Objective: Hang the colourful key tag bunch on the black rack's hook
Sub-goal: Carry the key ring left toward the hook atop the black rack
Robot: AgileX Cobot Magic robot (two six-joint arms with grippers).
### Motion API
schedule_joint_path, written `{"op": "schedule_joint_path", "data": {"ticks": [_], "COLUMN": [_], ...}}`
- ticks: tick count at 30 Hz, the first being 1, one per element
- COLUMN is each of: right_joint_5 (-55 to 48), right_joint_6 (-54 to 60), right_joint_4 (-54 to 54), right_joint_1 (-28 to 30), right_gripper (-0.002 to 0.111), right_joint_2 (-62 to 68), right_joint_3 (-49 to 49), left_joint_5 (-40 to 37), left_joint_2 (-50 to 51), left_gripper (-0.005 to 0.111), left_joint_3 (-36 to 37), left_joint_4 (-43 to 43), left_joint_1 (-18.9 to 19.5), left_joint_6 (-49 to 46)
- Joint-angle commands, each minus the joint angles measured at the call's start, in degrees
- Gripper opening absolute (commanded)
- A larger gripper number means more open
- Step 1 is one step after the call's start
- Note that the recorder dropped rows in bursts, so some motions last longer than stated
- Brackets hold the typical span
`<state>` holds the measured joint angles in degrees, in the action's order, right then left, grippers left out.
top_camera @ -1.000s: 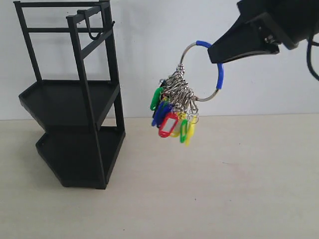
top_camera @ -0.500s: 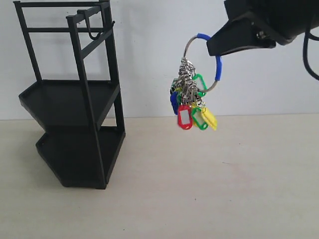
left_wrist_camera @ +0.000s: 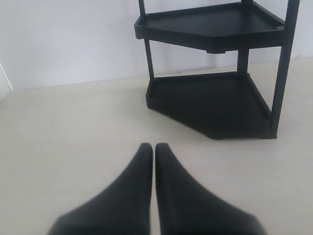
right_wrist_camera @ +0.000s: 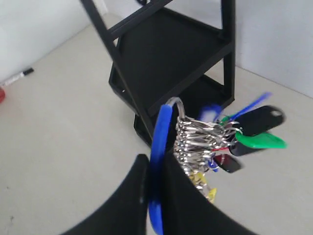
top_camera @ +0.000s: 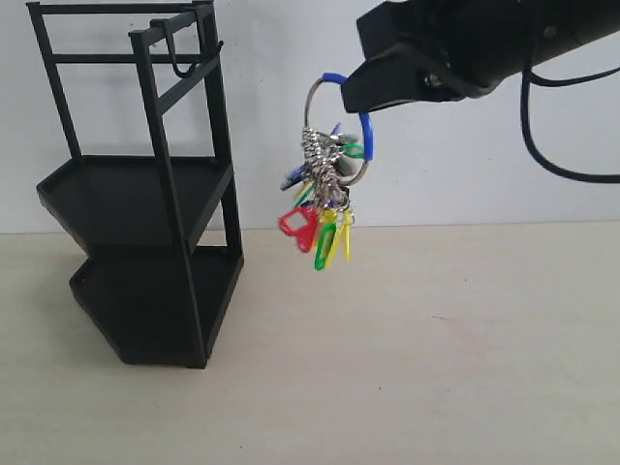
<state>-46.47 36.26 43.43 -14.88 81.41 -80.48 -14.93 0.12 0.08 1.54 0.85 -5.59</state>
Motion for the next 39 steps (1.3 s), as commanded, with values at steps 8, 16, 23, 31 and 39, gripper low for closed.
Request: {"op": "schedule_joint_path", "data": {"ticks": [8, 16, 23, 31, 39], "right_joint_5": [8.9, 12.0, 14.6, 15.7, 21.9], "right_joint_6": [-11.6, -12.2, -9.8, -12.0, -13.8], "right_joint_4": [-2.0, -0.3, 0.6, 2.5, 2.7], "right_joint_1": [0.4, -0.3, -1.7, -3.0, -4.6], "right_gripper": [0.0, 0.0, 0.0, 0.0, 0.0], "right_joint_2": [0.0, 0.0, 0.0, 0.1, 0.4], "right_joint_3": [-0.2, -0.2, -0.2, -0.2, -0.2], "left_joint_5": [0.3, 0.3, 0.3, 0.3, 0.3], "left_joint_2": [-0.1, -0.1, -0.1, -0.1, -0.1], "left_gripper": [0.004, 0.004, 0.004, 0.004, 0.004], "left_joint_3": [-0.1, -0.1, -0.1, -0.1, -0.1], "left_joint_4": [-0.2, -0.2, -0.2, -0.2, -0.2], "left_joint_1": [-0.1, -0.1, -0.1, -0.1, -0.1], "left_joint_6": [0.0, 0.0, 0.0, 0.0, 0.0]}}
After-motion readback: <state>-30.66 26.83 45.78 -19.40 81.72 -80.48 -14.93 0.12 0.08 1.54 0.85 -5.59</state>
